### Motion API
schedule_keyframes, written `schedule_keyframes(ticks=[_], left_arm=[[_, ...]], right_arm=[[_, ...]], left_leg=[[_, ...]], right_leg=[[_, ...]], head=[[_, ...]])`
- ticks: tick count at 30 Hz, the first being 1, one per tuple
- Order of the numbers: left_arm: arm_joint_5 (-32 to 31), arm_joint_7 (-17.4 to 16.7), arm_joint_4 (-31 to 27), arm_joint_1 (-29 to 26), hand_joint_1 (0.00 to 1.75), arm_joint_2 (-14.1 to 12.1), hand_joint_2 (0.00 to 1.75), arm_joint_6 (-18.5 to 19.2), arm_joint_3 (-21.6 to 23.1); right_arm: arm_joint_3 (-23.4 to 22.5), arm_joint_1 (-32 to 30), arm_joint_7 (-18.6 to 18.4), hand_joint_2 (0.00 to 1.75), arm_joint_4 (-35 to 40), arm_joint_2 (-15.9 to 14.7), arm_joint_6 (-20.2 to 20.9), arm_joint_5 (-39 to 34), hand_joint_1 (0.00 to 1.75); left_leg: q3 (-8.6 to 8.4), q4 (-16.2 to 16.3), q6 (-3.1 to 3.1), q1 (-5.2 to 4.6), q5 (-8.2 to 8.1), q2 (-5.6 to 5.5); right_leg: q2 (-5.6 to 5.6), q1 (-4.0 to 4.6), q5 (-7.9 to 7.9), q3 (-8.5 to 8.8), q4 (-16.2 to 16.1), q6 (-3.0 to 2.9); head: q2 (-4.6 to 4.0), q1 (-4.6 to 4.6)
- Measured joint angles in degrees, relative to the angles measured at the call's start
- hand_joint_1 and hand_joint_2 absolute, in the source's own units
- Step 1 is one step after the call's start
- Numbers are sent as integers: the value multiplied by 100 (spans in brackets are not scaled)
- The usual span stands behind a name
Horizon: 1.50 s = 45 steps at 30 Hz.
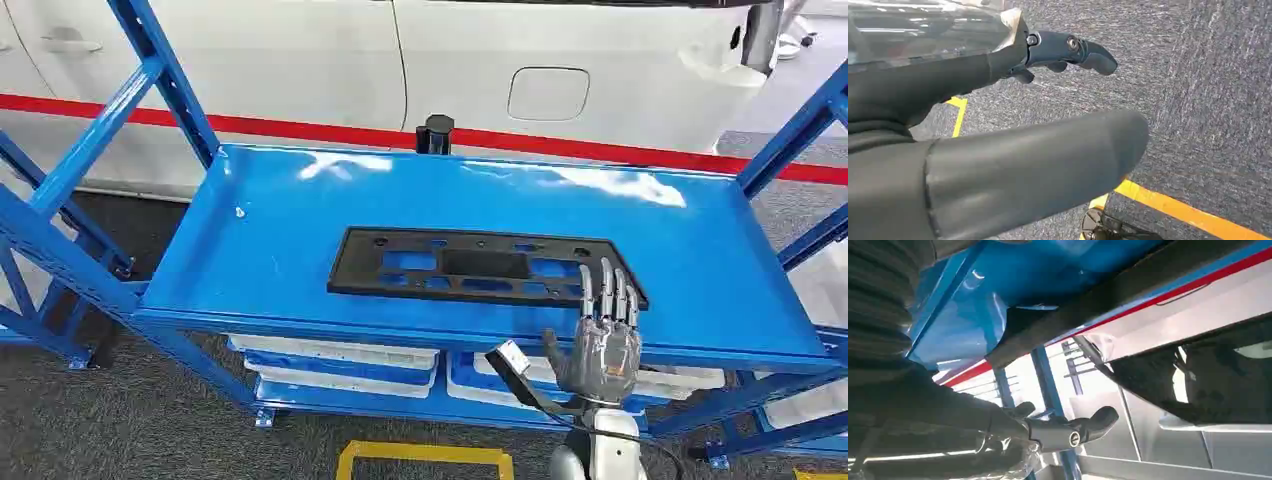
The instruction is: Take the parts from the cabinet and place them on the table.
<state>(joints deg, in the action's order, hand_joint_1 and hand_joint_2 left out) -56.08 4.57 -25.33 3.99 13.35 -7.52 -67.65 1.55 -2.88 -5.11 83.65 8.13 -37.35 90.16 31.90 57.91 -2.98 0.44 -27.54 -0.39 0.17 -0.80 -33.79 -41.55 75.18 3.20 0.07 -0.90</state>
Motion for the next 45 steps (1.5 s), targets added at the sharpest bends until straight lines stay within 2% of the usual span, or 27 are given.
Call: schedule_keyframes(ticks=[2,3,4,5,7,8,9,10,11,12,13,14,15,16,17,18,19,20,21,22,23,24,26,33,39,45], left_arm=[[-2,7,0,-1,0,0,0,-2,-2],[-4,20,0,0,0,0,0,-2,-2],[-9,30,2,5,0,-2,0,-11,-2],[-11,35,2,9,0,-2,0,-22,-2],[-24,48,2,16,0,-4,0,-37,-2],[-42,50,2,31,0,-6,0,-44,-2],[-61,52,2,34,0,-18,0,-50,-2],[-72,66,4,35,0,-15,0,-66,-2],[-79,68,4,38,0,-15,0,-72,0],[-79,72,9,38,0,-15,0,-72,0],[-81,74,11,32,0,-15,0,-74,-2],[-79,72,13,29,0,-15,0,-74,-2],[-79,72,15,24,0,-18,0,-74,-2],[-79,74,15,25,0,-24,0,-76,-2],[-81,74,15,28,0,-39,0,-77,-2],[-85,83,15,31,0,-46,0,-77,-2],[-87,100,15,32,0,-46,0,-76,-2],[-101,127,20,39,0,-44,0,-72,-2],[-122,153,20,45,0,-39,0,-74,0],[-129,171,24,48,0,-37,0,-77,4],[-138,181,24,47,0,-39,0,-87,4],[-147,186,24,47,0,-42,0,-90,4],[-173,190,24,48,0,-44,0,-94,4],[-179,179,26,48,0,-44,0,-94,4],[-179,170,26,47,0,-44,0,-94,4],[-194,160,26,46,0,-37,0,-83,4]], right_arm=[[0,12,0,175,-20,-7,0,-4,0],[2,21,2,175,-37,-9,0,-13,0],[13,37,2,175,-65,-11,0,-13,0],[35,51,11,175,-76,-11,0,-15,0],[74,93,15,175,-98,-13,0,-15,0],[81,108,15,175,-109,-15,7,-15,0],[90,117,15,175,-114,-11,13,-15,0],[105,128,15,175,-125,-13,20,-15,0],[125,127,15,175,-133,-11,24,-15,0],[151,128,15,175,-148,-11,28,-15,0],[168,130,15,175,-160,-13,31,-15,0],[177,130,13,175,-170,-13,33,-15,0],[181,130,13,175,-179,-13,33,-15,0],[184,131,11,175,-188,-13,33,-15,0],[184,131,7,175,-197,-13,33,-15,0],[186,131,2,175,-205,-13,33,-15,0],[188,130,0,175,-212,-13,33,-15,0],[190,126,-2,175,-214,-18,35,-15,0],[203,119,-4,175,-216,-22,42,-13,0],[225,106,-15,175,-216,-42,53,-11,0],[254,100,-26,175,-221,-66,61,-11,0],[280,101,-46,175,-227,-79,79,-11,0],[346,105,-120,175,-236,-140,133,-11,0],[776,247,-505,175,-330,-352,396,-11,0],[957,334,-579,175,-420,-470,442,-11,0],[1045,480,-935,175,-583,-603,472,-11,0]], left_leg=[[-106,0,28,3,-67,-18],[-155,0,54,3,-109,-19],[-161,20,100,-54,-164,-20],[-194,13,126,-59,-213,-19],[-226,-37,178,-37,-232,-7],[-250,-38,217,-38,-255,-4],[-269,27,250,-7,-300,-9],[-184,224,280,-12,-422,3],[-3,567,303,1,-623,7],[292,1109,334,18,-883,9],[543,1536,355,22,-1039,10],[727,1787,373,26,-1057,12],[766,1743,383,33,-926,14],[677,1449,387,50,-670,20],[466,954,383,70,-361,24],[226,435,382,88,-103,29],[68,72,372,103,-18,31],[59,51,325,68,-26,7],[45,39,295,76,-9,6],[38,38,295,62,-12,7],[30,39,281,33,-19,7],[24,40,240,12,-17,8],[23,42,217,-1,-20,7],[14,47,172,-4,-41,11],[-27,46,157,-3,-72,9],[-41,45,160,14,-71,10]], right_leg=[[-4,-15,500,354,-911,117],[-11,-15,718,565,-1413,139],[-16,14,797,659,-1650,90],[-6,19,812,724,-1653,-21],[1,53,791,745,-1649,-137],[4,28,789,773,-1675,-181],[7,-52,809,816,-1706,-228],[1,-47,784,837,-1708,-275],[-5,-47,771,849,-1708,-295],[-10,-46,757,856,-1708,-315],[-11,-41,747,857,-1707,-327],[-9,-40,742,862,-1706,-331],[-3,-41,738,873,-1706,-331],[1,-47,719,889,-1705,-325],[10,-54,711,912,-1705,-320],[19,-57,689,940,-1704,-288],[21,-33,675,958,-1702,-262],[29,25,638,953,-1693,-211],[27,31,616,914,-1687,-206],[27,61,564,935,-1691,-279],[24,58,596,950,-1703,-272],[24,50,597,961,-1714,-265],[25,37,619,979,-1742,-230],[27,35,633,1056,-1790,-168],[26,31,601,1056,-1795,-97],[27,48,601,1064,-1794,-98]], head=[[0,-2],[0,-4],[0,-9],[0,2],[0,15],[0,17],[0,17],[0,35],[0,37],[0,35],[0,35],[0,35],[0,37],[0,37],[0,37],[0,37],[-2,35],[0,28],[0,13],[-2,15],[0,15],[0,18],[0,17],[0,17],[0,17],[0,18]])
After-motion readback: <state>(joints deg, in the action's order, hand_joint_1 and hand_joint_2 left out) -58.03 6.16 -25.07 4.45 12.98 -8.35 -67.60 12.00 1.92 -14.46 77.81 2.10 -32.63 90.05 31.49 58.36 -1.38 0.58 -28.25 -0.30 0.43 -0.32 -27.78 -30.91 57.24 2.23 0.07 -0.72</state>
